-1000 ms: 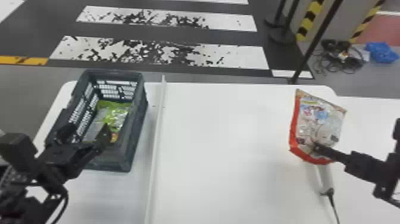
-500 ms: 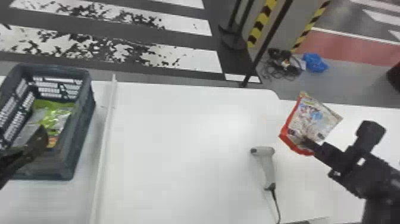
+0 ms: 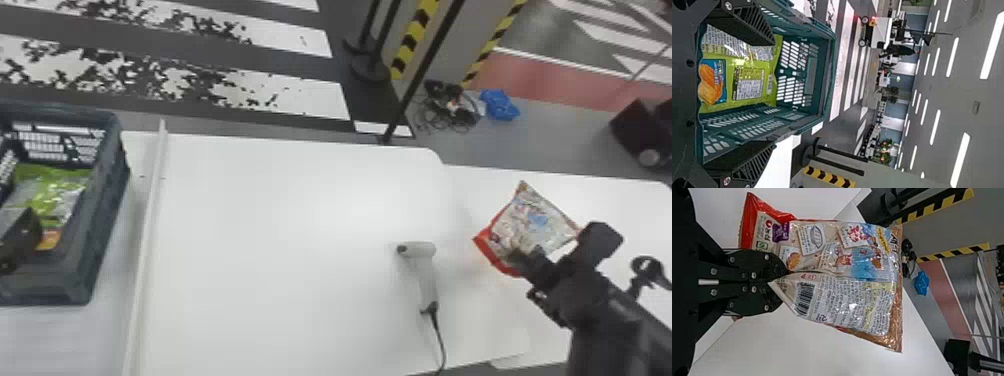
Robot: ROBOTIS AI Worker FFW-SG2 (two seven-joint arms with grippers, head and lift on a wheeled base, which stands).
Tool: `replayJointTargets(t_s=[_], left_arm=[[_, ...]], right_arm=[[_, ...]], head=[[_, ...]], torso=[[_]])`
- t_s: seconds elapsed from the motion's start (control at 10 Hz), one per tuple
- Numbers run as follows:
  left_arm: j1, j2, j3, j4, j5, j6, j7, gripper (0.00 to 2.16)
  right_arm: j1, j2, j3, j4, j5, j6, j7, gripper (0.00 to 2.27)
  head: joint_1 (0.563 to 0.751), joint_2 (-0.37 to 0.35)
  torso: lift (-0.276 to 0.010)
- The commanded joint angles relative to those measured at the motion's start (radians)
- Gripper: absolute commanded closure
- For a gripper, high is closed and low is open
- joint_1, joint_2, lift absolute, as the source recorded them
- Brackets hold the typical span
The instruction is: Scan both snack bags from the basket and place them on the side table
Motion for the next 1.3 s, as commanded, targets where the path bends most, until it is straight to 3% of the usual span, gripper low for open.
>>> replayJointTargets(t_s=[0.0, 0.1, 0.2, 0.3, 0.4, 0.6, 0.8, 1.1, 1.2], left_arm=[[0.001, 0.0, 0.001, 0.0, 0.001, 0.0, 0.0, 0.1], [0.001, 0.0, 0.001, 0.0, 0.0, 0.0, 0.0, 0.1], [0.001, 0.0, 0.001, 0.0, 0.0, 0.0, 0.0, 0.1], [0.003, 0.0, 0.001, 0.0, 0.0, 0.0, 0.0, 0.1], [0.003, 0.0, 0.001, 0.0, 0.0, 0.0, 0.0, 0.1], [0.004, -0.003, 0.001, -0.003, 0.0, -0.003, 0.0, 0.1], [0.006, -0.008, 0.001, -0.003, -0.002, 0.0, 0.0, 0.1], [0.01, -0.011, -0.002, -0.01, -0.003, 0.0, 0.0, 0.1], [0.012, -0.014, -0.002, -0.012, -0.003, 0.0, 0.0, 0.1]], right_arm=[[-0.012, -0.019, -0.014, 0.097, -0.017, -0.082, -0.019, 2.25], [-0.013, -0.027, -0.016, 0.148, -0.031, -0.15, -0.019, 2.05], [-0.015, -0.027, -0.017, 0.181, -0.037, -0.22, -0.029, 1.51], [-0.015, -0.033, -0.016, 0.204, -0.043, -0.242, -0.034, 0.47], [-0.015, -0.035, -0.017, 0.214, -0.043, -0.242, -0.036, 0.0], [0.01, -0.018, -0.014, 0.18, -0.055, -0.282, -0.043, 0.04], [0.097, 0.037, 0.042, 0.023, -0.069, -0.359, -0.043, 0.05], [0.22, 0.116, 0.177, -0.244, -0.057, -0.38, -0.042, 0.06], [0.287, 0.122, 0.268, -0.323, -0.04, -0.429, -0.042, 0.06]], head=[[0.695, -0.35], [0.695, -0.35], [0.695, -0.35], [0.695, -0.35], [0.695, -0.35], [0.695, -0.35], [0.695, -0.35], [0.695, -0.35], [0.695, -0.35]], torso=[[-0.075], [-0.075], [-0.075], [-0.075], [-0.075], [-0.075], [-0.075], [-0.075], [-0.075]])
